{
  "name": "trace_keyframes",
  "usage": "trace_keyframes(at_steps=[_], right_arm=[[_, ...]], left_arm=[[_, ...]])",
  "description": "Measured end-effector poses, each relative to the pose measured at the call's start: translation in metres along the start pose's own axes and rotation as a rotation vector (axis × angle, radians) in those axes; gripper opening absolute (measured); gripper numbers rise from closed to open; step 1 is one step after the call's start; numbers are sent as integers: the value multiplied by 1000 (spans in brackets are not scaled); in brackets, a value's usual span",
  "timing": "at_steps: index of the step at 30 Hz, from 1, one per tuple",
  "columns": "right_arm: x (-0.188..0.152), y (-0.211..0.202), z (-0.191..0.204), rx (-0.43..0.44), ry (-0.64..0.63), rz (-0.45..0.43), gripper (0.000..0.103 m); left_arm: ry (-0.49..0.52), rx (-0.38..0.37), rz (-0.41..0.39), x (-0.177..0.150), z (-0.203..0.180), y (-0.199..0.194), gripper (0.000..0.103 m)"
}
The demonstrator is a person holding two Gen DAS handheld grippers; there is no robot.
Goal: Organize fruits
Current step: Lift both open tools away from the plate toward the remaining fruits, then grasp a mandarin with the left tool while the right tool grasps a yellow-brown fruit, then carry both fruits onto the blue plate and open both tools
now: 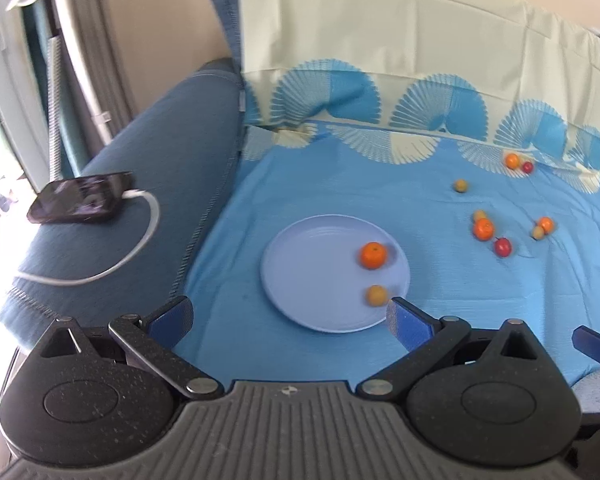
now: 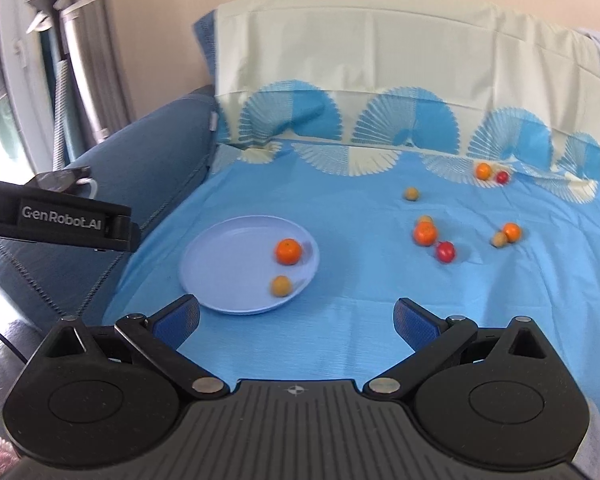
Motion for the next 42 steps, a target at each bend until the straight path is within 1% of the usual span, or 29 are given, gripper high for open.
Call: trace_keyframes(at_steps=[3,7,10,14,16,19,20,22,24,26,29,30,31,32,33,34,35,36,37,38,40,42], right_arm=[[-3,7,-28,-60,45,5,102],[-9,24,-81,-179,117,15,102],[-15,47,-126,-271,171,27,102],[-23,92,-184,-371,214,45,102],[-25,119,-212,-388,251,56,102],[-25,165,-246,-384,300,72,102],[-25,180,-256,-383,308,77,102],[-23,212,-267,-384,307,94,102],[-23,238,-273,-379,310,106,102],[-22,263,-279,-355,313,119,102],[-27,290,-284,-359,305,163,101],[-29,292,-282,-378,286,154,101],[-29,293,-279,-394,261,150,100],[-29,294,-276,-403,235,151,98],[-28,292,-274,-391,225,133,81],[-26,289,-272,-371,222,113,64],[-22,288,-271,-372,210,116,30],[-20,287,-271,-375,207,135,29],[-20,285,-273,-363,228,139,29],[-21,281,-275,-353,252,136,29],[-23,269,-276,-361,266,127,29],[-23,249,-276,-372,264,100,29]], left_arm=[[11,-41,34,7,-23,15,103],[21,-94,73,19,-64,46,103],[51,-121,86,29,-106,76,103],[77,-173,124,40,-167,128,103],[88,-179,159,42,-198,161,103],[93,-174,220,43,-239,211,103],[95,-181,228,42,-249,224,103],[103,-168,243,38,-269,250,103],[101,-170,259,36,-282,269,103],[95,-172,294,36,-292,286,103],[99,-145,364,31,-302,314,103],[101,-128,394,29,-303,323,103],[78,-129,428,28,-300,331,103],[54,-131,459,28,-297,337,102],[35,-135,468,31,-293,339,102],[5,-146,453,35,-288,337,93],[-23,-160,440,39,-284,333,70],[-28,-186,442,42,-282,327,55],[-27,-220,459,44,-280,323,39],[-23,-222,463,46,-279,317,39],[2,-233,420,49,-274,301,39],[4,-253,410,51,-269,288,39]])
Point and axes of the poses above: each gripper's, at about its wrist camera, not at the fingertips, and y roughly the way its jaws point, z to its left, x to its top, the point moved 2 cm from there along y, roughly the way its jaws point, and after that the axes turned 13 degrees about -y, right-handed, at the moved point
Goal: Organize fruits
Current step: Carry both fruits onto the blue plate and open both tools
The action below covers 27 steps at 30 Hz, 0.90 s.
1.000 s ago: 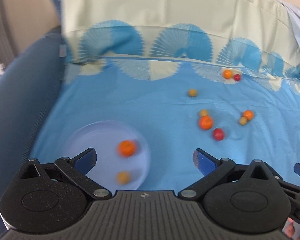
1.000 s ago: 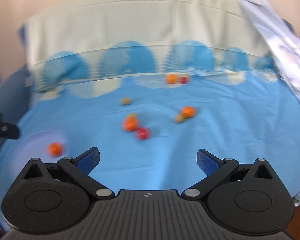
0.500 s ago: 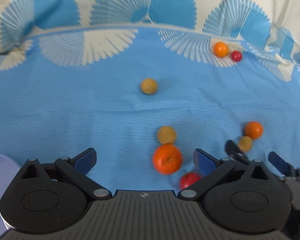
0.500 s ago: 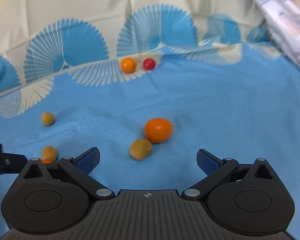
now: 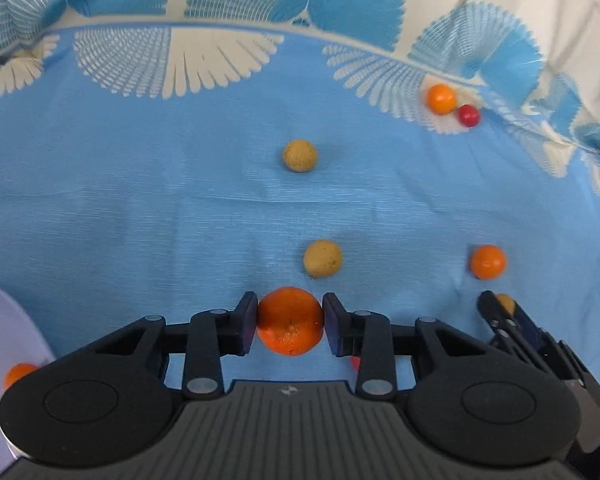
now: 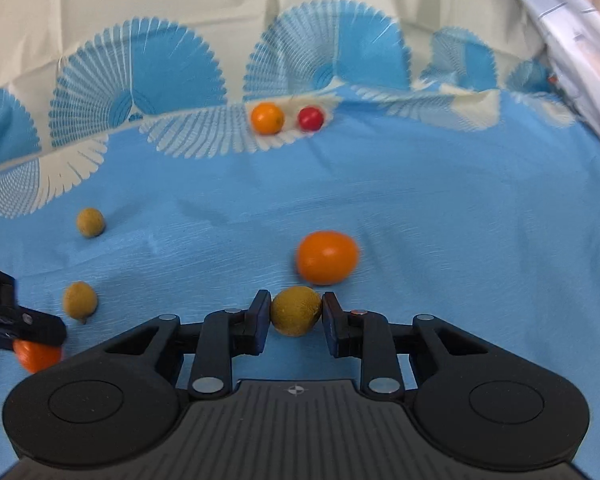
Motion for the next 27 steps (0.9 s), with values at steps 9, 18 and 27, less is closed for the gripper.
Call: trace_keyframes(at_steps=[9,18,27], right_arm=[[-10,-104,5,61,-83,-83,29],[-24,-223,75,267,-221,-156,29],[-42,-319,145,418,-351,-212,29]], left_arm=[[21,10,-68,-42,31,-97,39],[-4,49,-151,-97,104,-217,39],[-78,72,-225,-153,184,-298,39]])
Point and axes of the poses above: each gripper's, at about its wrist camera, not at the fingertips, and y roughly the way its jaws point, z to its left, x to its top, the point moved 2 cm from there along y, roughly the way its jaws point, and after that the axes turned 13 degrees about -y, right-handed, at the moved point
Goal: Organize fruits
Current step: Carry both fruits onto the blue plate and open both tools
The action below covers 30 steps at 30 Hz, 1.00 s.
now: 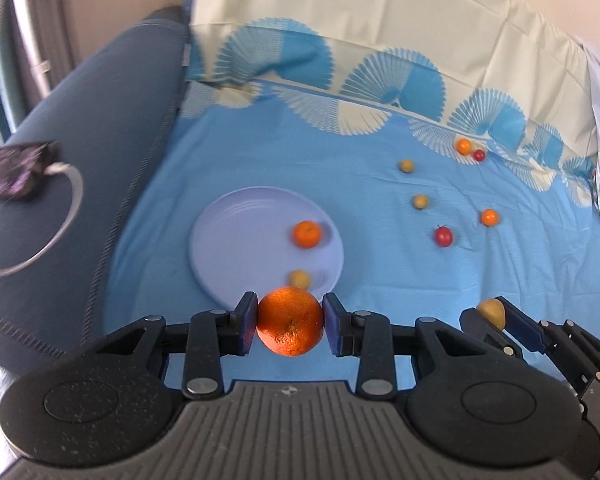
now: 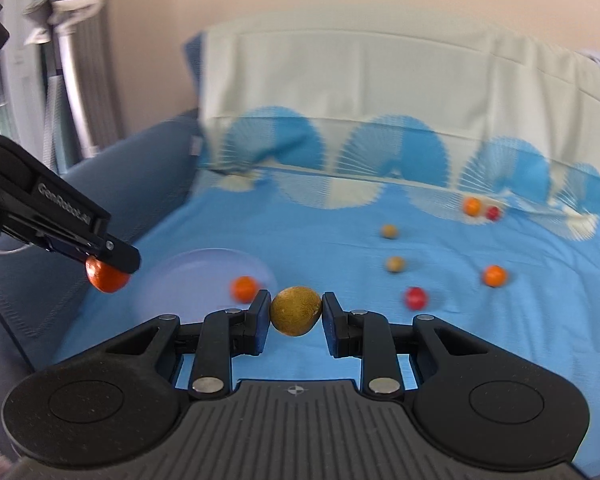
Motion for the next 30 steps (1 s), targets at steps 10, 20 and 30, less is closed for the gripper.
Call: trace_keyframes(at_steps=[10,20,30], right_arm=[[15,-34,73,85,-131,-21,29],[20,-44,100,94,-199,-19,29],[19,-42,98,92,-198,-20,29]], left_arm=[[-68,-21,-58,-25,58,-44,39],[-111,-43,-68,-31,79,-53,39],[-128,-44,-80,-31,80,-57,39]])
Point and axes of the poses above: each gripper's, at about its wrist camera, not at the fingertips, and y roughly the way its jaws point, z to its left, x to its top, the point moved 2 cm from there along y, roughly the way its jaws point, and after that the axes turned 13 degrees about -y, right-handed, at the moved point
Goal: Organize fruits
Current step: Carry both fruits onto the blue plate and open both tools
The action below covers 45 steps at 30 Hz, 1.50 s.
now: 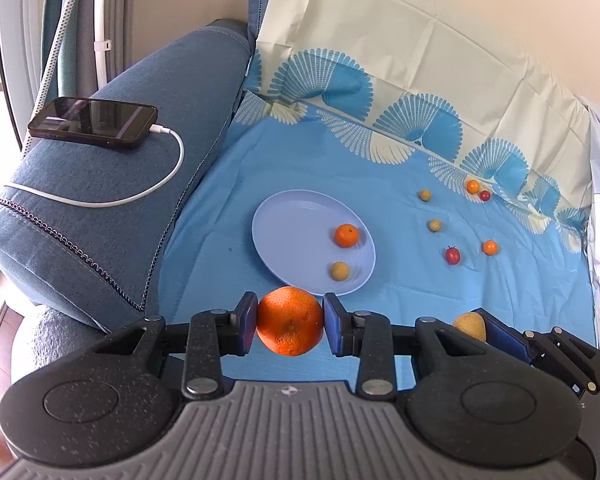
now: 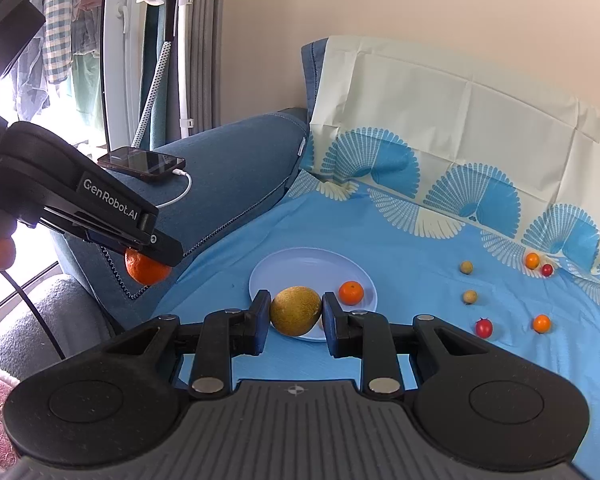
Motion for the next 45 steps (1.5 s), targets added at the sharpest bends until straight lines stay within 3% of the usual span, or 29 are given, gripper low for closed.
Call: trace_keyframes(at_steps=[20,35,45], right_arm=[[-5,31,-20,-6,36,48,29],[-9,140,-46,47,47,124,29],[-24,214,-53,84,49,198,29]], left_arm=[[5,16,1,25,-9,34,39],[34,85,73,66,-34,165,39],[67,163,141,67,-27,243,39]])
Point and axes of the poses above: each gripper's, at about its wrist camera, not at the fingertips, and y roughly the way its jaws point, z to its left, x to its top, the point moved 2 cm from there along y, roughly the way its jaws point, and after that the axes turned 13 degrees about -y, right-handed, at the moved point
